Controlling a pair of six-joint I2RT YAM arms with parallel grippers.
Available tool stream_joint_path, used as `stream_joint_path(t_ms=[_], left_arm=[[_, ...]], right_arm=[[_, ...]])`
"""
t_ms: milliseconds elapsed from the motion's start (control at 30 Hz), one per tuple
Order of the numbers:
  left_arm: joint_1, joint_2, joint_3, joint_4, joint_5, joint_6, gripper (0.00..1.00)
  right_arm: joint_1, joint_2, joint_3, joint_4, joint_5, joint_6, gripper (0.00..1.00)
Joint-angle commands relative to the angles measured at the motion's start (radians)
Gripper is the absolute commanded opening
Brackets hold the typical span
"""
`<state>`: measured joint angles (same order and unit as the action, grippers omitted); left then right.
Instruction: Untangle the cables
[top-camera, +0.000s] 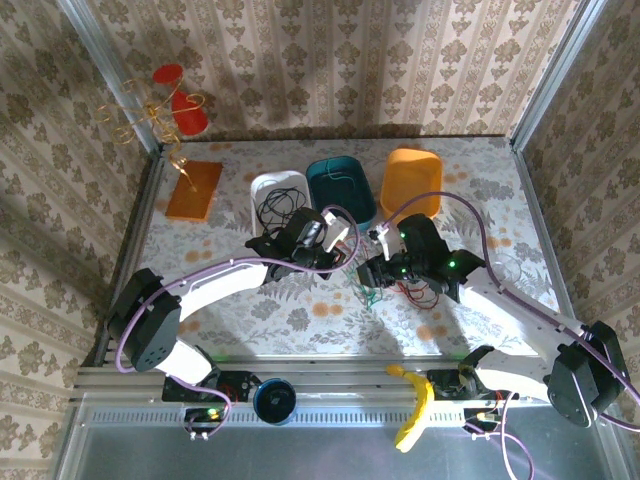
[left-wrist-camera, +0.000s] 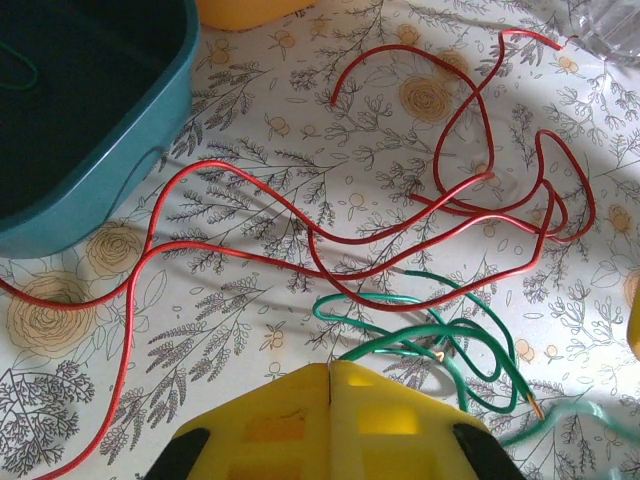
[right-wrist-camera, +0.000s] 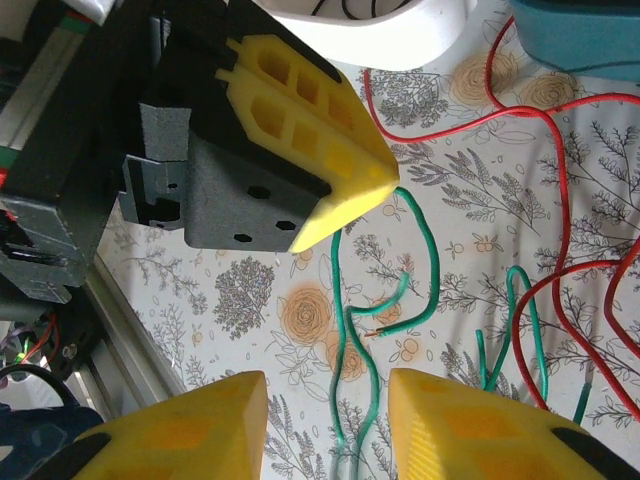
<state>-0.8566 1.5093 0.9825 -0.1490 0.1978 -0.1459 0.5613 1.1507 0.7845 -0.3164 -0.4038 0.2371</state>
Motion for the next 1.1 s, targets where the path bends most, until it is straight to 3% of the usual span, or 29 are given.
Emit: stream_joint_path(t_ms=[0,467,567,667,767,900,1067], left_arm=[[-0.002,-0.004,0.011,0.001,-0.001,0.014,0.0],[-0.002,-0.021,0.044,-0.017,-0.017,0.029,0.0],[-0.002,-0.023,0.049,-0.015,-0.017,0.027,0.0],[0.002,-0.032,0.048,-0.004,-0.022,0.018,0.0],[0.011,-0.037,0.04,0.002,-0.07,-0.012,0.0],[0.031,-0.039,0.017,-0.004,-0.235,-0.084,0.0],[0.092,-0.088,-0.055,0.104,-0.227,-0.192,0.0]], right_arm=[[0.006,-0.021,-0.007,0.008,0.036,-0.012,0.39],[0.018,0.125,-0.006,-0.022,-0.007,-0.03,0.37],[0.02,0.149,0.004,-0.038,0.0,-0.031,0.3],[0.02,0.153,0.005,-0.044,0.055,-0.015,0.12],[0.008,0.114,-0.023,-0.014,0.135,0.027,0.03],[-0.055,0.051,-0.07,0.011,0.17,0.09,0.0],[-0.149,0.008,-0.105,0.004,0.156,0.148,0.0]])
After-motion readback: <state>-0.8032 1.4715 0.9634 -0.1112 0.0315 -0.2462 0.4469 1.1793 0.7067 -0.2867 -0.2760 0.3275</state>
